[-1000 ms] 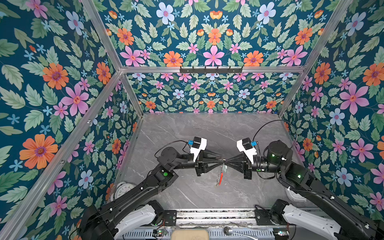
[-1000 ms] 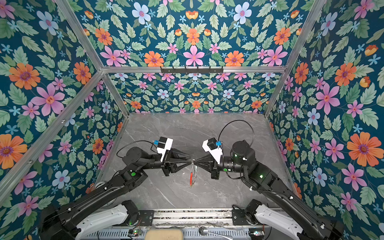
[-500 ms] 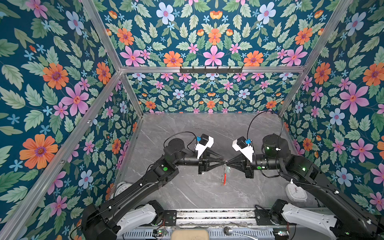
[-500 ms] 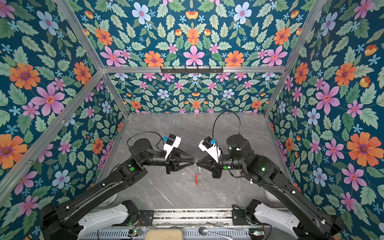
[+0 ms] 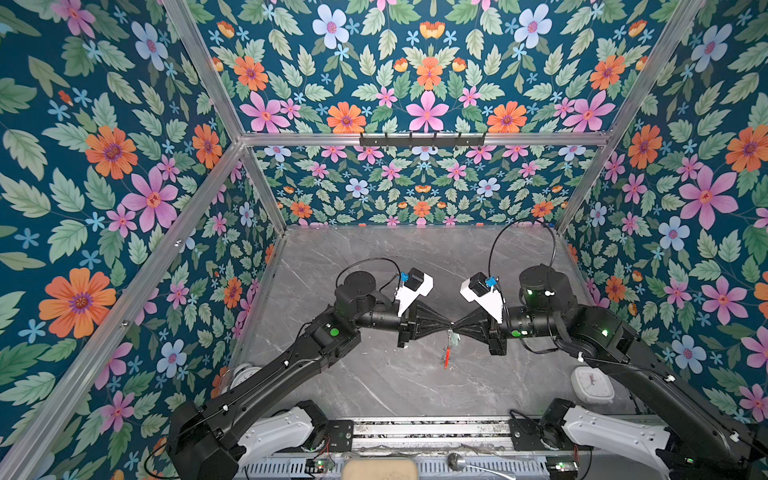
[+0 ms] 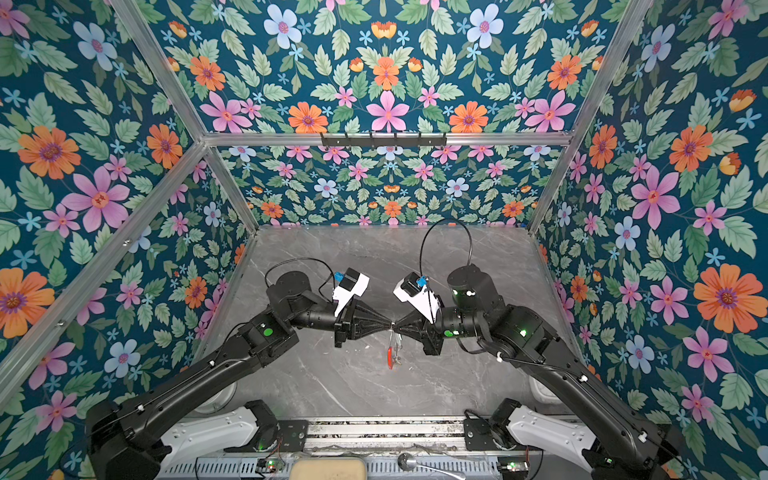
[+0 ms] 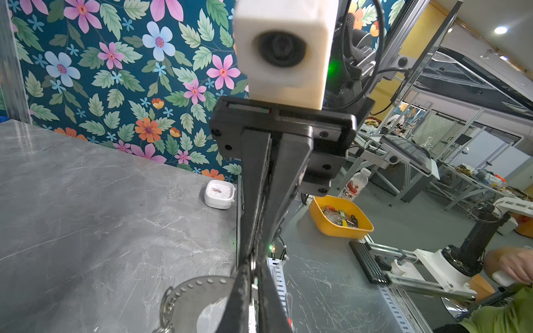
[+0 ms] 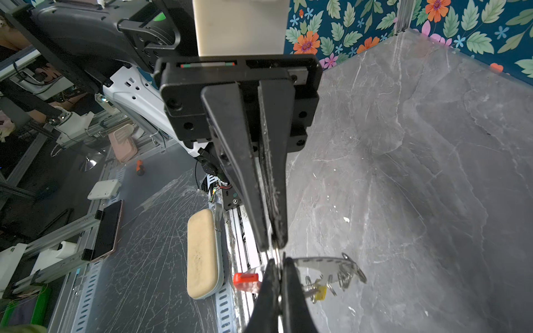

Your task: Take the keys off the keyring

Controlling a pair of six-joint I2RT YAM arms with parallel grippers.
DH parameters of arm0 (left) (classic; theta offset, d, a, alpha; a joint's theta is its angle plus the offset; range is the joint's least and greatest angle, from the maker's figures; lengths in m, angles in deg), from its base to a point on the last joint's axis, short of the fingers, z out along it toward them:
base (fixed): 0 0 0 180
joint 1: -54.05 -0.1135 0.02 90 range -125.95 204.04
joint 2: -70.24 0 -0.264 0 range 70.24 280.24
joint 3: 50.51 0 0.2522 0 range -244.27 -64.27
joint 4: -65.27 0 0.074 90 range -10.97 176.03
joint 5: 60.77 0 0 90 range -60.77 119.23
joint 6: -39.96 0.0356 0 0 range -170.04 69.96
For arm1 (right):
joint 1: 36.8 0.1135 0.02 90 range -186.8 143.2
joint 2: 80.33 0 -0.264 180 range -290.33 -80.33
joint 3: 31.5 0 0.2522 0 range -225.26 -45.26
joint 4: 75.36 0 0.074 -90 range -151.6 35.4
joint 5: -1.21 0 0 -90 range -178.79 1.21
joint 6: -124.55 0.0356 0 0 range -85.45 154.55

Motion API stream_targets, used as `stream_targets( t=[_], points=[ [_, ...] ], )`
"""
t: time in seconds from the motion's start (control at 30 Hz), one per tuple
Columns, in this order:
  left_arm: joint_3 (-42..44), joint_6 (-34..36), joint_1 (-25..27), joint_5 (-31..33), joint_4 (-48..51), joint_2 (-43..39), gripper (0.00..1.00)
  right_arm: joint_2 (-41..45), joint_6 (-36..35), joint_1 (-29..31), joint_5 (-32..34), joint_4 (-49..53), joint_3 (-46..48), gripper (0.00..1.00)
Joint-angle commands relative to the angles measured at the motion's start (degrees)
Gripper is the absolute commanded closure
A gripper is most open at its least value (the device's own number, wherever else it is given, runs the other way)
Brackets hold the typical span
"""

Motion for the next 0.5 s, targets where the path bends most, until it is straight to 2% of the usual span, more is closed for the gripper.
stream_targets(
  t=[0.0,0.2,0.33,0.47],
  points=[
    [-0.44,0.97,0.02,-2.44,-0.25,0.05,0.90,-0.27,-0.13,0.04,1.94,-1.11,-0.74,1.00],
    [-0.35,1.33,0.04,-2.88,-1.02,0.34,0.92,-0.86,0.38,0.48,2.35,-2.25,-0.79,1.00],
    [-0.18,1.43,0.16,-3.41,-2.11,0.32,1.00,-1.32,0.73,0.57,2.13,-3.00,-0.83,1.00],
    [2.00,0.00,0.13,-1.83,-7.04,-0.64,1.00,0.06,2.22,0.64,2.50,-7.00,0.96,1.00]
  ],
)
